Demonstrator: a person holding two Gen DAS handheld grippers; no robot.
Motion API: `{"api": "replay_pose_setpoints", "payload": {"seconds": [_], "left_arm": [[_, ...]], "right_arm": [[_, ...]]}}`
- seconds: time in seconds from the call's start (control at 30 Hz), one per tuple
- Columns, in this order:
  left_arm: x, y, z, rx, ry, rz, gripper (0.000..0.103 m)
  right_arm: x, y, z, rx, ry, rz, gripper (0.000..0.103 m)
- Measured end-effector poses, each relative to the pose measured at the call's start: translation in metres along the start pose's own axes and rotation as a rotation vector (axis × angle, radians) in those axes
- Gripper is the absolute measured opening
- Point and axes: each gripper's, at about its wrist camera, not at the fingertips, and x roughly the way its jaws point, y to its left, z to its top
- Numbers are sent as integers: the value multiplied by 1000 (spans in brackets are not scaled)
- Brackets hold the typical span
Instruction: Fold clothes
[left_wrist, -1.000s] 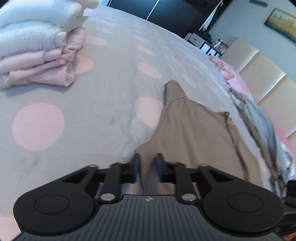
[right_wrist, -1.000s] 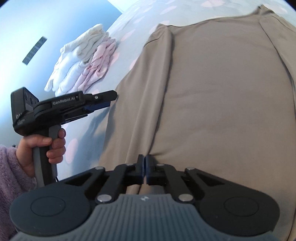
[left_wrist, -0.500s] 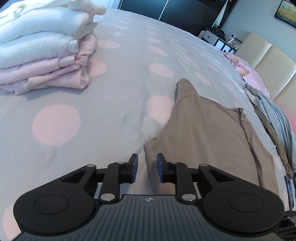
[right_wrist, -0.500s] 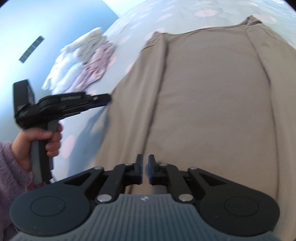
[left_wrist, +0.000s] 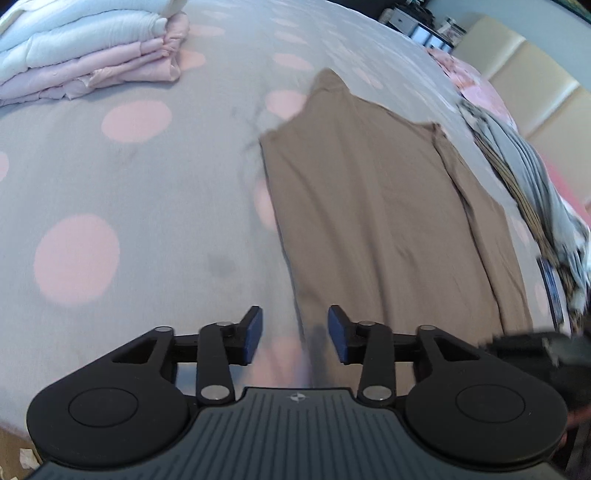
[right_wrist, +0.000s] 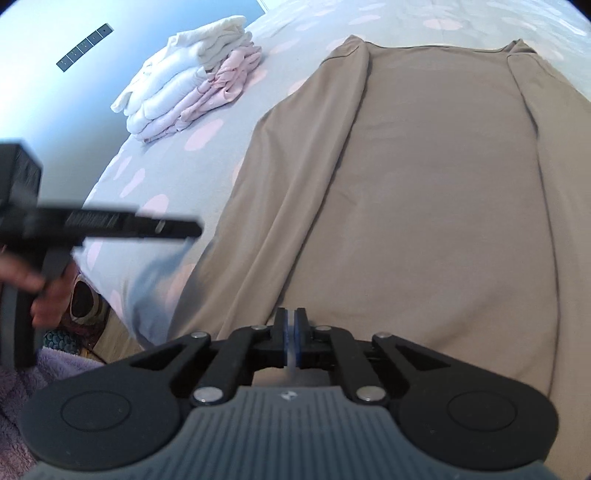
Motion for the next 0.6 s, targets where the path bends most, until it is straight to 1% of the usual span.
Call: {"api": "replay_pose_setpoints", "payload": {"seconds": [0.07,0.17,0.2,0.23,0.33,0.4,0.43,0.5,0.6], "left_arm": [[-10,-13,-19,73,7,11,43],[-14,-24,-40,136,51,36,43],[-14,-27,-46,155,73,47,42],[-12,-30,-52,197,104,39,42],[-2,-38,-64,265,167,69,42],[6,-44,-70,303,189,84,42],[9,-47,-72,322,192,92,41],[14,-52,-73,359,182,115,37],[14,-56,-72,387,177,116,23]], "right_arm": [[-3,0,-4,0,8,0,6],[-8,2,-10,-5,17,5,6],[-9,3,-12,-7,18,8,6],[-11,5,-14,-10,19,10,6],[-18,9,-18,-26,14,20,7],[-22,11,-21,-33,12,26,8],[-24,11,-23,-35,11,30,11],[-26,13,-27,-42,11,37,18],[-29,15,-33,-58,18,43,18]]}}
